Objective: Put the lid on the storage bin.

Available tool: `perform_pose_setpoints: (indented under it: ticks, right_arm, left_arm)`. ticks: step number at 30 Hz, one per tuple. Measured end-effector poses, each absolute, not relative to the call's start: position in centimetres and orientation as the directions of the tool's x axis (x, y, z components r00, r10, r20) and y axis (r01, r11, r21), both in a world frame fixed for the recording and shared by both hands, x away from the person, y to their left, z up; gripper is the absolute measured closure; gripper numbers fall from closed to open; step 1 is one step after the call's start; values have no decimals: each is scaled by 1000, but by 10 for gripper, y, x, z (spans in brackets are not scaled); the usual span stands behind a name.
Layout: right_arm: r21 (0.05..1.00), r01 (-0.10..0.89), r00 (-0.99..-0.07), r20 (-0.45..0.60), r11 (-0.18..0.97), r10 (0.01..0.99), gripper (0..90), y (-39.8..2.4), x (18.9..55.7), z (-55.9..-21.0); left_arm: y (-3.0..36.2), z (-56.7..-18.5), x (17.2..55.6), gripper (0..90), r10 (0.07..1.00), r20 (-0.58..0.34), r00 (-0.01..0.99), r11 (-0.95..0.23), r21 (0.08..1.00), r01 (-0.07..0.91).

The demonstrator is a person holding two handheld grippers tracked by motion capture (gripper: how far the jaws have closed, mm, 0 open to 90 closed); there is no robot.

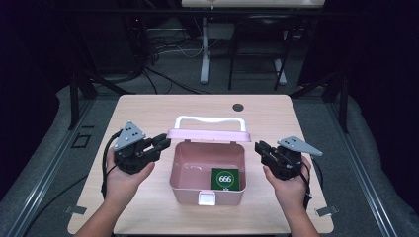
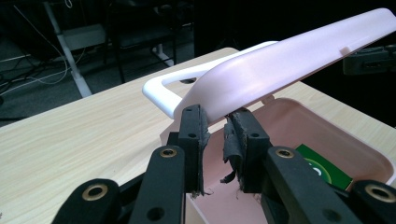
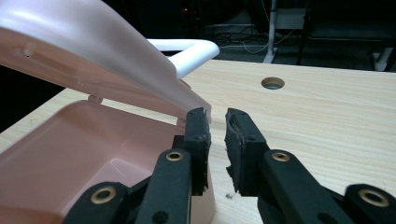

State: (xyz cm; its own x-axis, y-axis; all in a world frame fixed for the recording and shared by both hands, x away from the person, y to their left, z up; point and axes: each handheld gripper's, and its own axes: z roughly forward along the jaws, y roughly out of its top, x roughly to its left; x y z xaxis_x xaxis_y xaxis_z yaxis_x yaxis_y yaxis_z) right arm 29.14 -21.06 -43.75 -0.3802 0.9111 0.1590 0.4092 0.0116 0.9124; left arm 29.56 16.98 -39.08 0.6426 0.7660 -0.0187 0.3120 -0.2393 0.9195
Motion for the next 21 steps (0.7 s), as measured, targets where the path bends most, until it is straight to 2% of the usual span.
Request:
perform_pose_setpoints:
  ticks: [21]
  right_arm:
    - [906, 423, -374, 171, 4, 911, 714, -215, 293, -442]
  left_arm:
    - [172, -402, 282, 744, 753, -23, 658, -251, 914, 320]
